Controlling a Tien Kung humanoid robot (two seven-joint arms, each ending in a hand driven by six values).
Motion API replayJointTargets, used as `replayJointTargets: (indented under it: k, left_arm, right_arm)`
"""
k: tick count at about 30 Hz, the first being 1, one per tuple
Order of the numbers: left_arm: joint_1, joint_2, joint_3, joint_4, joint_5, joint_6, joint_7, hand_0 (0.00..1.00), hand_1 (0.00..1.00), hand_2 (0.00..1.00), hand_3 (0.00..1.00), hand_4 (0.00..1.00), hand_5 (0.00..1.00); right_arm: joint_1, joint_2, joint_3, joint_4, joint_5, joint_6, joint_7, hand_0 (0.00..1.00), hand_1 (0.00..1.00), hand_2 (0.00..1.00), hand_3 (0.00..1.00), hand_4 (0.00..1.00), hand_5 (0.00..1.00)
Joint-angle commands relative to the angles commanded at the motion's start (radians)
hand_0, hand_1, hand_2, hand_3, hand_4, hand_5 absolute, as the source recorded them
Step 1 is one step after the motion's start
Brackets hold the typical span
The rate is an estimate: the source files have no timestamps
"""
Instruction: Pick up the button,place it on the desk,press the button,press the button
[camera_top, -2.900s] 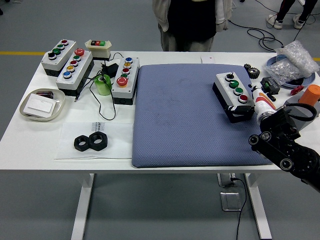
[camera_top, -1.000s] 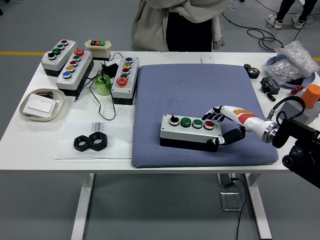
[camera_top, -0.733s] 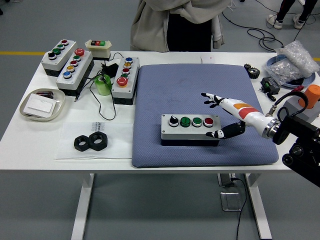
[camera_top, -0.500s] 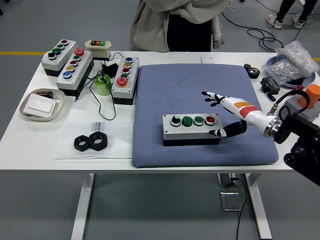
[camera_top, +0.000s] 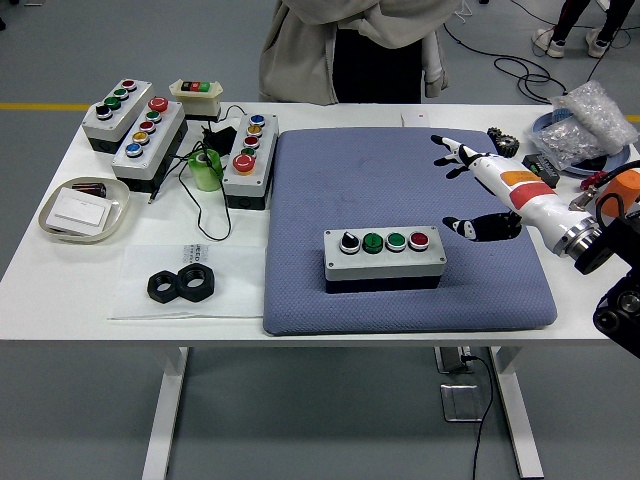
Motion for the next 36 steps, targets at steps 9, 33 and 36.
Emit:
replayJointTargets:
  k: [9, 33, 36]
  left_arm:
    - [0.004, -0.001, -0.007, 0.0, 0.012, -0.001, 0.003, 0.75, 0.788, 0.863, 0.784, 0.553, 0.998]
    - [0.0, 0.0, 0.002, -0.001, -0.001, 0.0, -0.001, 0.751, 0.788, 0.863, 0.784, 0.551, 0.998]
    - [-0.001, 0.0, 0.003, -0.001, -0.002, 0.0, 0.0, 0.75, 0.788, 0.864, 0.784, 0.552, 0.998]
  right_arm:
    - [-0.009, 0.005, -0.036, 0.003, -0.049, 0.05, -0.017, 0.175, 0.002, 0.123, 0.666, 0.545, 0.002]
    - [0.016, 0.022, -0.117, -0.034, -0.078, 0.115, -0.072, 0.13, 0.002, 0.079, 0.637, 0.526, 0.002]
    - [0.023, 0.029, -0.137, -0.043, -0.089, 0.122, -0.082, 0.134, 0.002, 0.08, 0.639, 0.529, 0.002]
